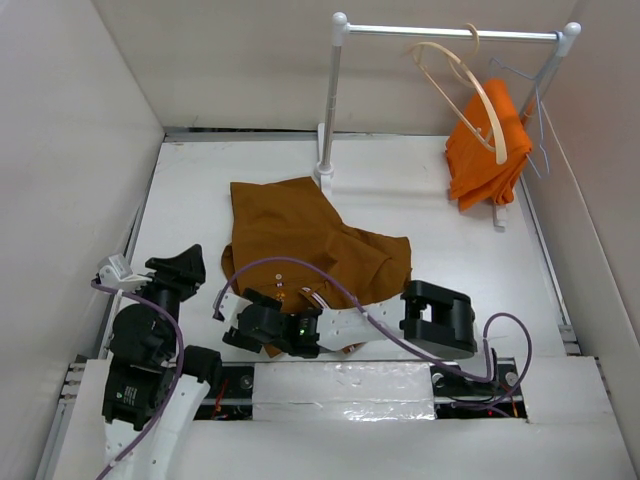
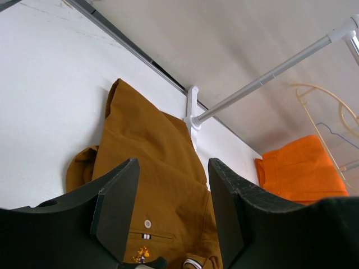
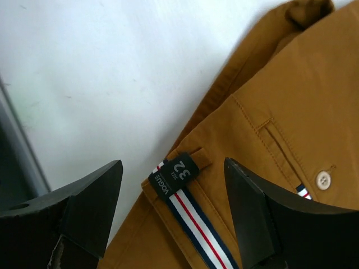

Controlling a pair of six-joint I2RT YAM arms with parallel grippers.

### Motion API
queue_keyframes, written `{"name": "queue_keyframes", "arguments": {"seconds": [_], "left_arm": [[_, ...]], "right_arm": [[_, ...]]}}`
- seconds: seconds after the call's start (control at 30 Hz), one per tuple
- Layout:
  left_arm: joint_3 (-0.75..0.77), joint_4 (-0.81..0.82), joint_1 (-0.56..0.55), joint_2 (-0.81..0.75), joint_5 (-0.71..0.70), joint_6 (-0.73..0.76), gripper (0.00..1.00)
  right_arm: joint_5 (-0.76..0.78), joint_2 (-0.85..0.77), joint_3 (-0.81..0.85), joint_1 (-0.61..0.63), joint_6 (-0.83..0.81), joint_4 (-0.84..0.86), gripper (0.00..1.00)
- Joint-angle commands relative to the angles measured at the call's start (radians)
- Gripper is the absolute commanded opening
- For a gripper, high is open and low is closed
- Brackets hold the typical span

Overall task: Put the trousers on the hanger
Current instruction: Flatten out the trousers at the center of the board.

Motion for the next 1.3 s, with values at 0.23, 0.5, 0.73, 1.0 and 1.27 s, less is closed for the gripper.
{"name": "queue_keyframes", "arguments": {"seconds": [0.23,0.5,0.73,1.0,1.27], "left_arm": [[0.001,0.039,0.0,-0.025,0.015,0.01,0.49],[-0.002,0.047,0.0,0.007,0.042,0.019,0.49],[-0.026,0.068,0.0,0.047,0.107,0.007,0.51],[-0.15,0.201,0.0,0.138,0.28,-0.058,0.61],[-0.342,0.378,0.0,0.216,0.311,-0.113,0.67]], "right_arm": [[0.25,0.082,0.091,0.015,0.054,-0.064,0.61],[0.228,-0.052,0.016,0.015,0.067,0.005,0.28],[0.208,-0.187,-0.041,-0.017,0.062,0.022,0.0],[0.262,-0.48,-0.173,-0.167,0.022,0.04,0.0],[0.319,-0.917,-0.276,-0.442,0.04,-0.069,0.0]]}}
